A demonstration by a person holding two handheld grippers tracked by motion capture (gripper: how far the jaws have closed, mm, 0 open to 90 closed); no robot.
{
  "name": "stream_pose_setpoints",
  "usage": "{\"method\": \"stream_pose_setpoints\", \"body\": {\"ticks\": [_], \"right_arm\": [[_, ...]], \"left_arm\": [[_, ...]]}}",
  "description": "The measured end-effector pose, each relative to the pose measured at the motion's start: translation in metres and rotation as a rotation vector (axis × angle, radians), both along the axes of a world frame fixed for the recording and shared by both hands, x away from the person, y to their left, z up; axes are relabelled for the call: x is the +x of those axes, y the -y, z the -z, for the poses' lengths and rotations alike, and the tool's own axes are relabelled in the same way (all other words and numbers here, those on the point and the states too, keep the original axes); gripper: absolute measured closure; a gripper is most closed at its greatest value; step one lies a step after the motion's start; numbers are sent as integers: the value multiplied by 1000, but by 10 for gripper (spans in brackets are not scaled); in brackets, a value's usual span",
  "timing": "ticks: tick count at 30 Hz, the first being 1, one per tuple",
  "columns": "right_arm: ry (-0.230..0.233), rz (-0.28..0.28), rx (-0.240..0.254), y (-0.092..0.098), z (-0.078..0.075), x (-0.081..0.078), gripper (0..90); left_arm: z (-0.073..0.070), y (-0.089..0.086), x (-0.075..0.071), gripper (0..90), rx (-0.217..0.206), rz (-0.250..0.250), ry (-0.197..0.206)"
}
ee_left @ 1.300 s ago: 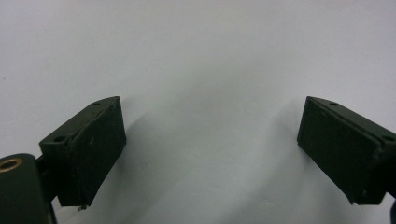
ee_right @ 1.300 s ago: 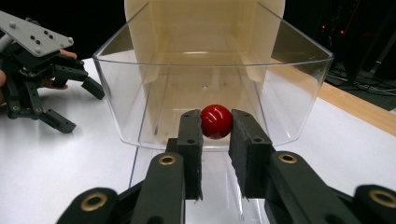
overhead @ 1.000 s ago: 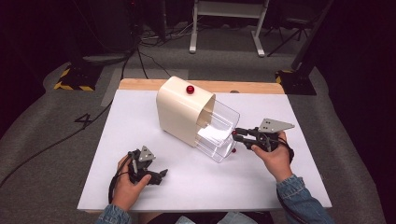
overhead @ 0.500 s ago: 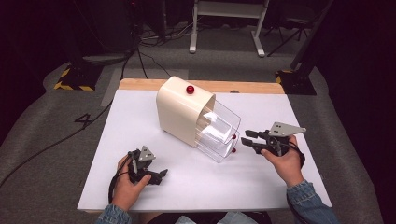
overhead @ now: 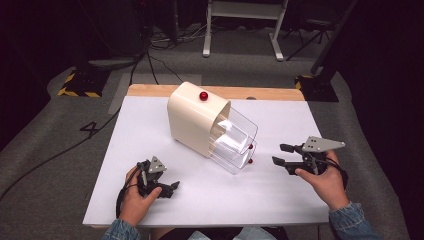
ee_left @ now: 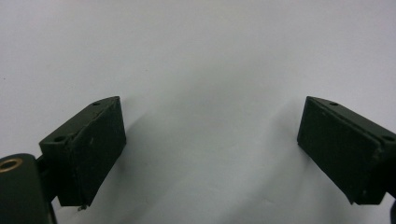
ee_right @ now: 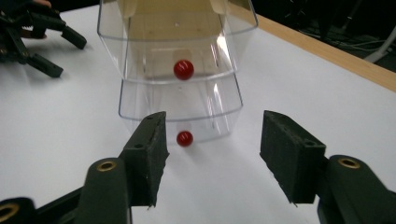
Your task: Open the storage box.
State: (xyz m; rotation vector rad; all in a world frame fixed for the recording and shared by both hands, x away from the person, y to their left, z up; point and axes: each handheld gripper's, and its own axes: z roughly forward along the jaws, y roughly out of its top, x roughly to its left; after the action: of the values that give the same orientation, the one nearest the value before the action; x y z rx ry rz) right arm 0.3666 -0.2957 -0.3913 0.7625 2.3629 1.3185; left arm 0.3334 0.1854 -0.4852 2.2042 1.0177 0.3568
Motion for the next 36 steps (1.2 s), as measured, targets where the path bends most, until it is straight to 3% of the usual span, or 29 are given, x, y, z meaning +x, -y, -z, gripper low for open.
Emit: {"method": "stream_pose_setpoints", "body": {"ticks": [7, 9, 14, 17, 20, 24, 29, 32, 36], "right_arm": [[-66, 42, -68, 21, 14, -10, 369], [-95, 59, -101, 28, 24, -12, 358], [-132, 79, -129, 36, 38, -15, 350], [-153, 119, -165, 44, 52, -17, 350], [-176, 126, -166, 49, 62, -18, 344], [-184, 143, -184, 56, 73, -21, 333], [-191, 152, -173, 59, 84, -26, 289], [-146, 163, -139, 60, 90, -32, 263], [-114, 181, -148, 59, 91, -35, 221]], "left_arm": [[0, 0, 0, 80, 0, 0, -2], [0, 0, 0, 80, 1, 1, -2], [0, 0, 0, 80, 0, 1, -2], [0, 0, 0, 80, 1, 0, -2], [0, 0, 0, 80, 1, 0, -3], [0, 0, 0, 80, 1, 0, -3], [0, 0, 0, 80, 1, 0, -3], [0, 0, 0, 80, 2, 1, 0], [0, 0, 0, 80, 4, 1, 1]]}}
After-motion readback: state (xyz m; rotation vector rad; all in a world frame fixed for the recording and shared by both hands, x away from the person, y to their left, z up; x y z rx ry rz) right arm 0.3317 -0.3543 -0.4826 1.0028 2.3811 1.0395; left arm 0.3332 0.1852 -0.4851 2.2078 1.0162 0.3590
